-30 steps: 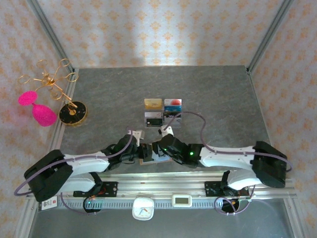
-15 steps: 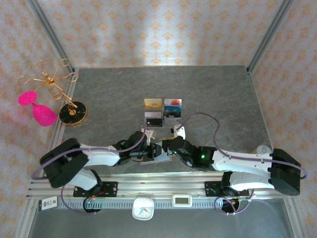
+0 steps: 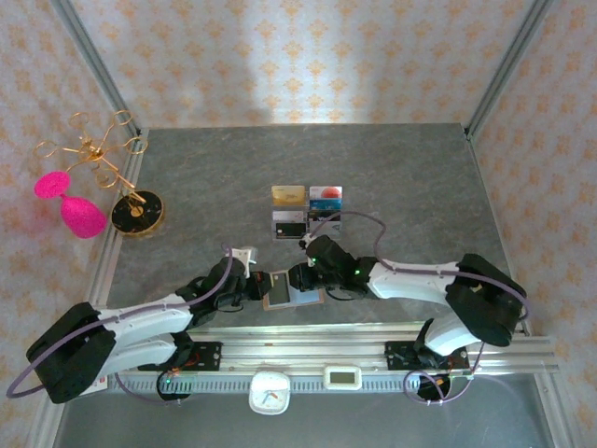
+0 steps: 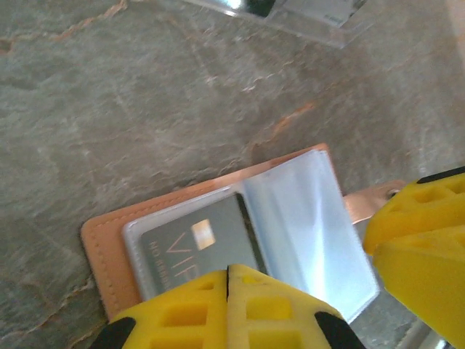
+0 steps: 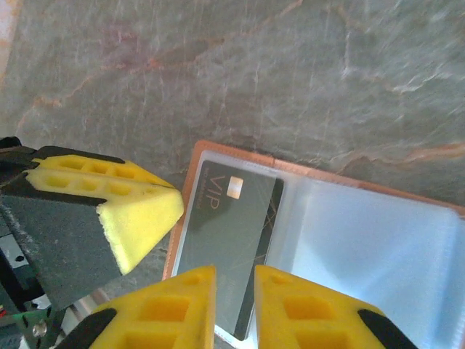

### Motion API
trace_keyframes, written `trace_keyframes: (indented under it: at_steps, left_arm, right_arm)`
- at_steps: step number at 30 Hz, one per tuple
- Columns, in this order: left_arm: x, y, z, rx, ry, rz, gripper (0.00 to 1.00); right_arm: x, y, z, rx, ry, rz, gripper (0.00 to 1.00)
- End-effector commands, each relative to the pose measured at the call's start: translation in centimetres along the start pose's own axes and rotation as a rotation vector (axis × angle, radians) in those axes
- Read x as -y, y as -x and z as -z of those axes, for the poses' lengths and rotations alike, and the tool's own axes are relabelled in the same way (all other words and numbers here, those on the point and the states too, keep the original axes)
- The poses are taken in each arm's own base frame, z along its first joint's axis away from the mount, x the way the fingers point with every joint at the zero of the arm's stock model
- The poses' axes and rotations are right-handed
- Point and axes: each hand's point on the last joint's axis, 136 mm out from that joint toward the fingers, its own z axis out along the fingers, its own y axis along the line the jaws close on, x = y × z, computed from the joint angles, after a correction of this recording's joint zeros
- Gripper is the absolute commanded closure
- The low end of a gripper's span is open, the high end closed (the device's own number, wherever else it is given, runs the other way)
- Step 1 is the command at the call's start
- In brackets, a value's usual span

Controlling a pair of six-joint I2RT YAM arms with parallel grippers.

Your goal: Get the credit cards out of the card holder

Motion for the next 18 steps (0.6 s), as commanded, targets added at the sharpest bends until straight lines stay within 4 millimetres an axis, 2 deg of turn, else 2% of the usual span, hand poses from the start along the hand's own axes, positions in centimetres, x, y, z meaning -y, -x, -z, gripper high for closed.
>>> trace_keyframes:
  at_steps: [1, 5, 10, 18]
  left_arm:
    - [-1.4, -0.1, -0.2, 0.000, 0.057, -0.030, 1.00]
    - [-1.9, -0.7, -0.2, -0.033, 0.084, -0.052, 1.00]
    - [-1.1, -0.7, 0.5, -0.031, 0.049, -0.054, 1.00]
    - [-3.0, -2.4, 0.3, -0.067, 0.092, -0.031, 1.00]
  right_arm:
    - [-2.5, 0.0, -0.5, -0.062, 0.109, -0.028, 0.80]
    - [-1.6, -0.5, -1.5, -0.096, 0.071, -0.059, 0.79]
    - [-0.6, -0.4, -1.9, -0.086, 0.021, -0.080, 0.79]
    - [0.7, -0.9, -2.8, -0.097, -0.022, -0.104, 0.80]
